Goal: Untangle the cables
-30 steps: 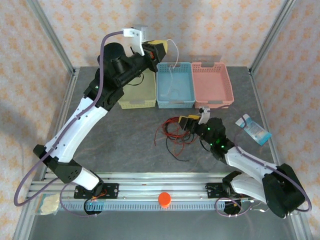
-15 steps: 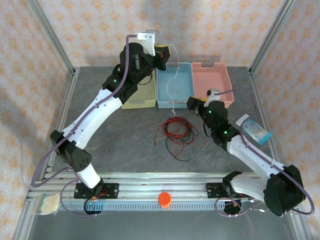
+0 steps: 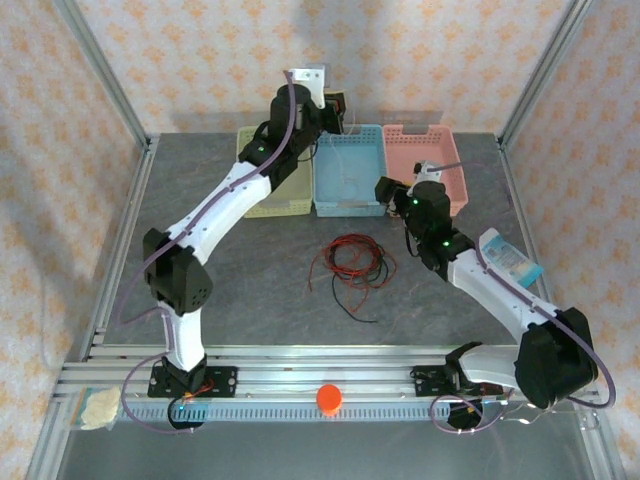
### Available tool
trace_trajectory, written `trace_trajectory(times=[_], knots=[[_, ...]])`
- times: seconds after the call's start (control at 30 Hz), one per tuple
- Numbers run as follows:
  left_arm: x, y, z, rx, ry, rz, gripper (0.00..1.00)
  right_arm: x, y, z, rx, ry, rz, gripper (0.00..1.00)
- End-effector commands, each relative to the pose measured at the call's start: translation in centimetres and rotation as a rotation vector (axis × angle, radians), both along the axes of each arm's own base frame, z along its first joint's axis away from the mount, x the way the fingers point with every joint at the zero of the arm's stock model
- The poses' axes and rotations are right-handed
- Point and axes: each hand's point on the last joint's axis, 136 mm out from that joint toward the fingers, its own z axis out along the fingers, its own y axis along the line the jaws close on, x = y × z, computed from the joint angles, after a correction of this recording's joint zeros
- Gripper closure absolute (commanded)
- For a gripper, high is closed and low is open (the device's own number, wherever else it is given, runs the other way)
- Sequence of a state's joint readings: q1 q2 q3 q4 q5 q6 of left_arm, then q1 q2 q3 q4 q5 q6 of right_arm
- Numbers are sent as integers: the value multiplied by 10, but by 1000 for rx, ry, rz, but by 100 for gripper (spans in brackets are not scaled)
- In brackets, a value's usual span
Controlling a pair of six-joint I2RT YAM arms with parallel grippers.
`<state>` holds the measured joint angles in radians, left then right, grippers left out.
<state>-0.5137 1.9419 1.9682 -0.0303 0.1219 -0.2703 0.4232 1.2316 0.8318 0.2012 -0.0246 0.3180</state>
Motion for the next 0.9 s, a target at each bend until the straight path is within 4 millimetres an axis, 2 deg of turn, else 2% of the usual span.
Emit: trace_trajectory(times=[0.0, 0.23, 0.43, 0.6, 0.73, 0.87], knots=[[19, 4, 15, -46, -55, 30, 100, 6, -5, 16, 16, -32, -33, 39], [56, -9, -22, -61, -5, 30, 100, 18, -3, 16, 19, -24, -37, 39], [77, -12, -62, -73, 58, 46, 100, 27, -1, 15, 16, -17, -36, 38], [84, -19, -102, -51, 135, 28, 100, 31, -3, 1, 12, 26, -54, 38], [83, -27, -144, -31, 217, -6, 100, 32, -4, -13, 13, 61, -65, 36], [84, -24, -182, 12, 283, 11, 100, 34, -2, -14, 31, 47, -59, 32]])
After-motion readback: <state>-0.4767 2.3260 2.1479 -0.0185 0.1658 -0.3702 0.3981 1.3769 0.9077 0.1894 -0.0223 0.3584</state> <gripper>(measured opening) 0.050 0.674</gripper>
